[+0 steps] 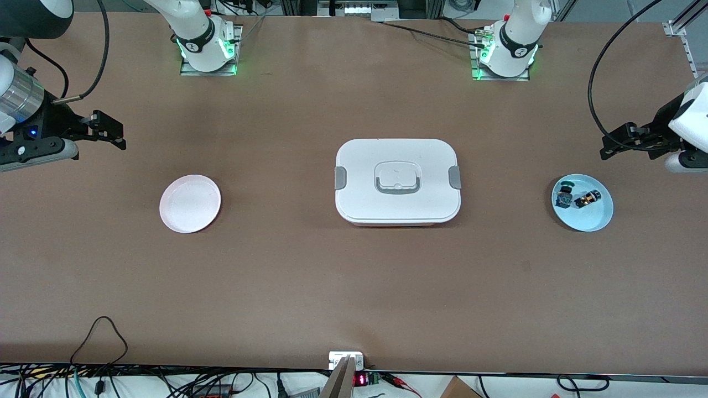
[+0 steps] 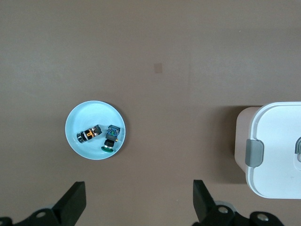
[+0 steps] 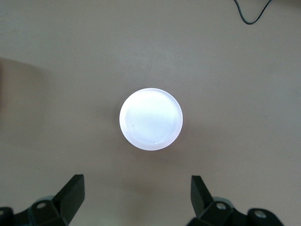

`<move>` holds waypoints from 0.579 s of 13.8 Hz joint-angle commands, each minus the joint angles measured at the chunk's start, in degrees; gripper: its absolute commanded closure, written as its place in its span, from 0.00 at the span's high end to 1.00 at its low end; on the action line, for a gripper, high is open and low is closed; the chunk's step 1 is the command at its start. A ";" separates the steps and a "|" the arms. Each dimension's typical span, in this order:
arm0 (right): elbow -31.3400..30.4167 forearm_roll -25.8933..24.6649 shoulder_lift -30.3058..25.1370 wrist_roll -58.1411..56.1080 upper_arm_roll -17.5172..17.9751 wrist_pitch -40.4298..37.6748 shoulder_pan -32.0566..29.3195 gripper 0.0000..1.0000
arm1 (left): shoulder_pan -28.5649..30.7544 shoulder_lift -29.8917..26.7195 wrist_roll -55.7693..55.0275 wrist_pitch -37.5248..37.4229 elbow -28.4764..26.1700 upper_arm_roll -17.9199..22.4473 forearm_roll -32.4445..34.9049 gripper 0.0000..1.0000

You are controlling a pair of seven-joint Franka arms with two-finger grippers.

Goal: Transfer orange switch to right arm and place
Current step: 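Move the left gripper over the light-blue dish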

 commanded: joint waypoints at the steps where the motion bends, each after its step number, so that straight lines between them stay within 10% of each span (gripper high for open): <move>1: 1.12 0.82 0.39 0.62 -0.05 -0.53 -0.13 1.00 | 0.33 -0.78 0.01 -0.65 -0.72 -0.24 -0.40 1.00; 8: 1.12 0.73 0.30 -0.26 -0.14 -0.96 -0.22 1.00 | 2.00 0.28 0.19 -0.83 -0.37 -0.07 -0.40 1.00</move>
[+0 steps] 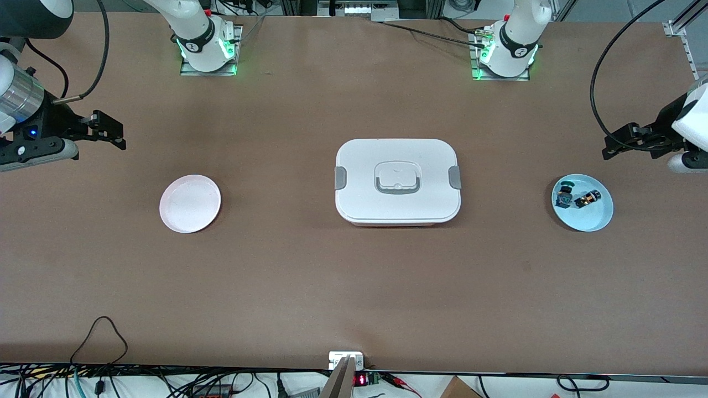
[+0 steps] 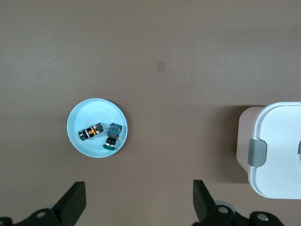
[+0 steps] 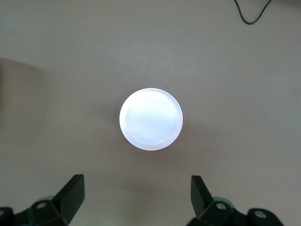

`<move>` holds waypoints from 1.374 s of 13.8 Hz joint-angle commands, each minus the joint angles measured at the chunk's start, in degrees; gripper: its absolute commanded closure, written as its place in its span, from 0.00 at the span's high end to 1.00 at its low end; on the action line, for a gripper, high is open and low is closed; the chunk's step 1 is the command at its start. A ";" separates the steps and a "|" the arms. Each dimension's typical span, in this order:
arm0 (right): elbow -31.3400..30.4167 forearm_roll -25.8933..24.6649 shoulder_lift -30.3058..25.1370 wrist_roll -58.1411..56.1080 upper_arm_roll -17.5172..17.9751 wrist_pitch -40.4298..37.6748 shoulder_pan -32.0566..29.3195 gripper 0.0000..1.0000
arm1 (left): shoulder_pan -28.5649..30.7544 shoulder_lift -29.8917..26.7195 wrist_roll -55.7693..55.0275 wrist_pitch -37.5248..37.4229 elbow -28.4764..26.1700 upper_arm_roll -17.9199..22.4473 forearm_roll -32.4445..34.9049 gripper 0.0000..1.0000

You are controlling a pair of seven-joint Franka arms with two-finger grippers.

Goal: Transfer orange switch to right arm and place
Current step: 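Move the left gripper over the light-blue dish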

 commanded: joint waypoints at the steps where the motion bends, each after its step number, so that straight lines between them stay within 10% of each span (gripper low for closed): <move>1: 1.12 0.73 0.21 -0.26 -0.13 -0.96 -0.21 1.00 | 1.30 0.40 0.19 -0.63 -0.33 -0.12 -0.40 1.00; 19: 1.12 0.73 0.03 -0.26 -0.22 -1.05 -0.30 1.00 | 1.83 3.83 0.19 7.19 -13.15 -0.03 -0.31 1.00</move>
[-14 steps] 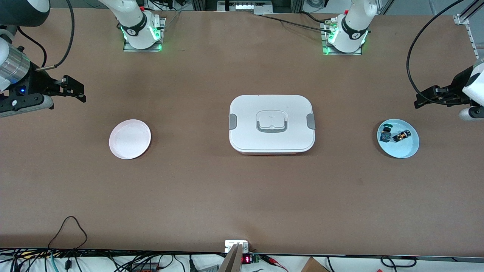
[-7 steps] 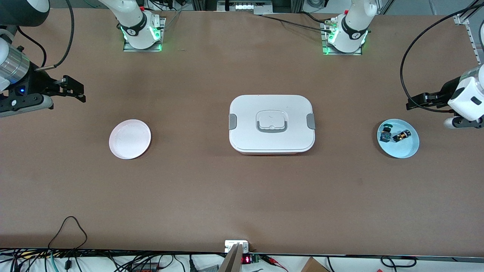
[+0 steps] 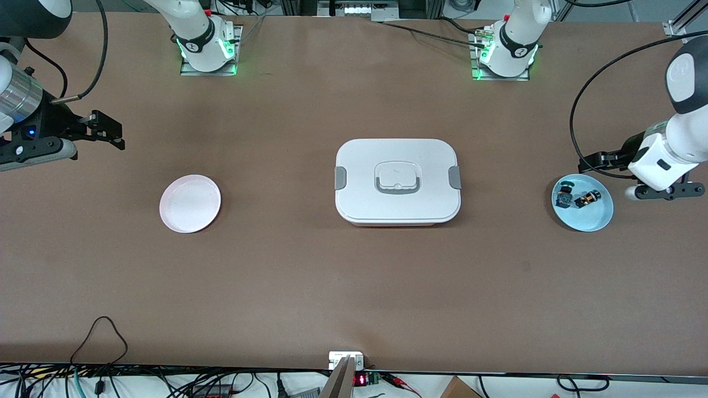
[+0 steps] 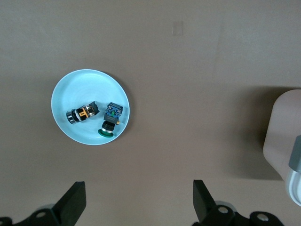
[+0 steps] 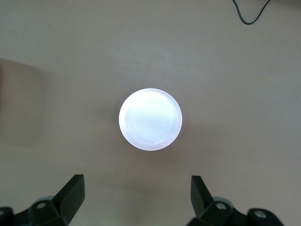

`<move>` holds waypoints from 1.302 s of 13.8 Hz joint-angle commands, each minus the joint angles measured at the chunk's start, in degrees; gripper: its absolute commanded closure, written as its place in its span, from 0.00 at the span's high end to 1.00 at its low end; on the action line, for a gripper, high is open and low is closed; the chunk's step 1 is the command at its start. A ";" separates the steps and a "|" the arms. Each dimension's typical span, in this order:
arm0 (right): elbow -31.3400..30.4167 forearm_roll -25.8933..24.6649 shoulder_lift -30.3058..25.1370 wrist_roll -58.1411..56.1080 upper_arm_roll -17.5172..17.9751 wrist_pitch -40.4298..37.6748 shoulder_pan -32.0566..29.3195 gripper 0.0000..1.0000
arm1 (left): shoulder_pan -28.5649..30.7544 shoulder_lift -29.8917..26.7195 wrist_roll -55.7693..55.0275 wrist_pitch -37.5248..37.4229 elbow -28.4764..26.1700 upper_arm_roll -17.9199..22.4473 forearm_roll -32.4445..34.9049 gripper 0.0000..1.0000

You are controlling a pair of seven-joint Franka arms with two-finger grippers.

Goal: Transfer orange switch to right arm and place
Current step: 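Move the left gripper over the light-blue dish, then lower the left gripper onto the orange switch in the dish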

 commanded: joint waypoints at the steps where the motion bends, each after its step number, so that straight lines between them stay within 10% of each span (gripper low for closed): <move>1: 1.02 0.73 0.04 -0.26 -0.06 -1.05 -0.28 1.00 | 0.30 0.43 0.29 0.84 -1.95 -0.14 -0.31 1.00; 18: 1.02 0.73 0.04 -0.26 -0.15 -1.05 -0.28 1.00 | 13.40 14.05 12.07 18.75 -9.68 -0.14 3.90 1.00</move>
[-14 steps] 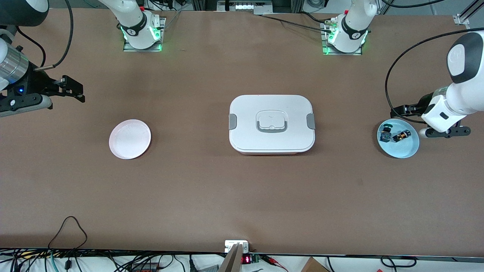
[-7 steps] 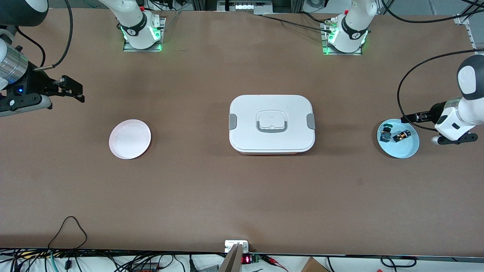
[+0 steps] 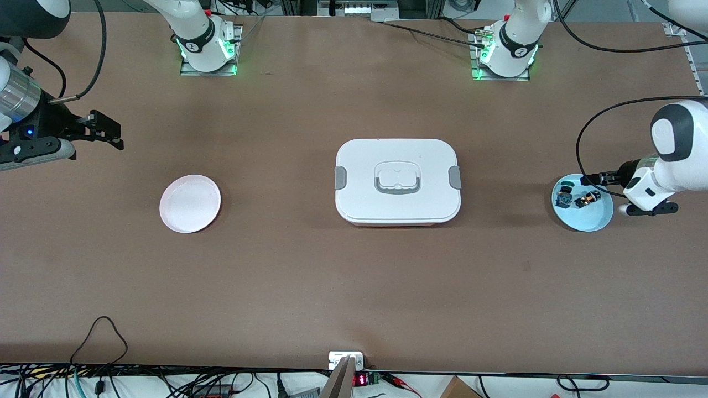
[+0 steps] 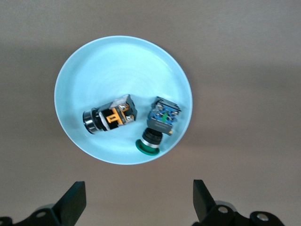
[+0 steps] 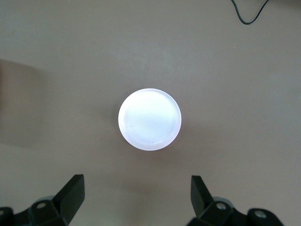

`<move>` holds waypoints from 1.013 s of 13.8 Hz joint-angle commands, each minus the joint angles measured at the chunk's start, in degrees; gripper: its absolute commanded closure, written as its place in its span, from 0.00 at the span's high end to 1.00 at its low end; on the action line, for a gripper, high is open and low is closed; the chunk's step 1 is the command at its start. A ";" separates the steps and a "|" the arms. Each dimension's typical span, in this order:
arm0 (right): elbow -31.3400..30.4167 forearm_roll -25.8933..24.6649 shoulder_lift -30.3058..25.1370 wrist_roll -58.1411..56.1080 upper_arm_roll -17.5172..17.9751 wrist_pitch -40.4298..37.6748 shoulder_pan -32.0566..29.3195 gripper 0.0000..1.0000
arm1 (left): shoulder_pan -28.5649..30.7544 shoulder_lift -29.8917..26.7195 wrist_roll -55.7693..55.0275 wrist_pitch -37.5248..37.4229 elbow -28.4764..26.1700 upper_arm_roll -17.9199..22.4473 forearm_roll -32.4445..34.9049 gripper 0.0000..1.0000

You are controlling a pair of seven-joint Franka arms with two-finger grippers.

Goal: Transfer orange switch to right arm and place
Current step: 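Lower the left gripper onto the orange switch in the dish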

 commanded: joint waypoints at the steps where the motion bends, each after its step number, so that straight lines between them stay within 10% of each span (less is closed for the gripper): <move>1: 0.93 0.73 0.04 -0.26 0.00 -1.01 -0.26 1.00 | 2.63 2.48 1.36 4.08 -0.32 -0.39 2.67 1.00; 14: 0.93 0.73 0.04 -0.26 0.00 -0.93 -0.26 1.00 | 4.66 7.06 5.49 17.71 -2.17 -0.48 1.97 1.00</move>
